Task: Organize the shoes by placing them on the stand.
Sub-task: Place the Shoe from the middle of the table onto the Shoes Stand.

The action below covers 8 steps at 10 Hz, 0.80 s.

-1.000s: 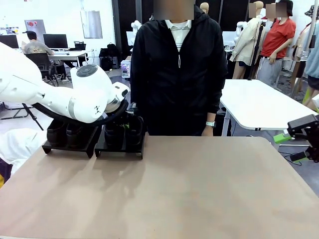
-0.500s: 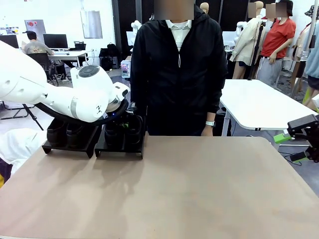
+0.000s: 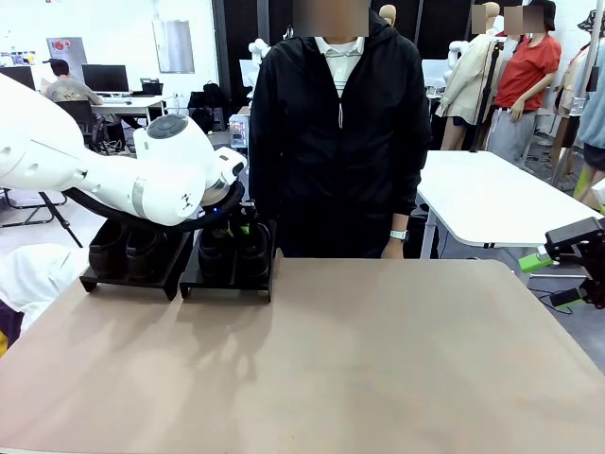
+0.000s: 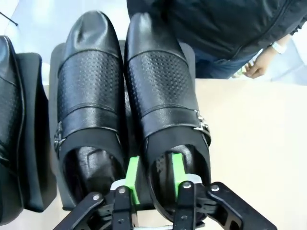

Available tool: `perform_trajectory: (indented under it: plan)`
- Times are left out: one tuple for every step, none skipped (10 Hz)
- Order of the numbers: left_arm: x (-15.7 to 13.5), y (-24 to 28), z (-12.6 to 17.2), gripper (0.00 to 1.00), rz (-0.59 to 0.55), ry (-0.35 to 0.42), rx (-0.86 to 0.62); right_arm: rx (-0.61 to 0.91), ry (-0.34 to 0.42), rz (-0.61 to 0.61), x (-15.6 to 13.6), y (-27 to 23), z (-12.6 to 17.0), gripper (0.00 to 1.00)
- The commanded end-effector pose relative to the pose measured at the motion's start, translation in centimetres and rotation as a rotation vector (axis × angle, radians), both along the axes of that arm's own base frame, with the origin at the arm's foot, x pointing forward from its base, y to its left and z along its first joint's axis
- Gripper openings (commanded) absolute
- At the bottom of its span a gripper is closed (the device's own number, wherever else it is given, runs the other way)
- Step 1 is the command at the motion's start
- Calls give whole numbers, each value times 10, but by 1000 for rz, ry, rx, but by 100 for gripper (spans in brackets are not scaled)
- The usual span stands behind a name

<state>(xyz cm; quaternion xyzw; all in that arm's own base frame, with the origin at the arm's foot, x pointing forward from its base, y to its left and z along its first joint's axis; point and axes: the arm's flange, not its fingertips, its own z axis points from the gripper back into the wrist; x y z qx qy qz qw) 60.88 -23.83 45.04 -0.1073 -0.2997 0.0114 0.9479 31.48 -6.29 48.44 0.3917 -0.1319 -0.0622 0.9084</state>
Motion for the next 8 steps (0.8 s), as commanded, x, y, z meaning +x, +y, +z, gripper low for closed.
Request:
perform_trajectory:
  plan:
    - [-8, 1, 14, 100, 11, -33, 37, 21, 9, -13, 1, 2, 5, 100]
    - [-16, 0, 25, 100, -1, -62, 49, 21, 9, -13, 1, 2, 5, 100]
    - [-26, 0, 38, 100, -23, -84, 53, 21, 9, -13, 1, 2, 5, 100]
    - [-42, 1, 54, 100, -47, -96, 55, 21, 9, -13, 1, 2, 5, 100]
    - [-64, 7, 75, 100, -35, -78, 49, 21, 9, -13, 1, 2, 5, 100]
    - [-86, 22, 90, 100, -53, 19, 11, 21, 9, -13, 1, 2, 5, 100]
    - [-110, 45, 102, 100, -78, 148, -11, 21, 9, -13, 1, 2, 5, 100]
    - [-140, 80, 112, 100, -104, 246, -29, 21, 9, -13, 1, 2, 5, 100]
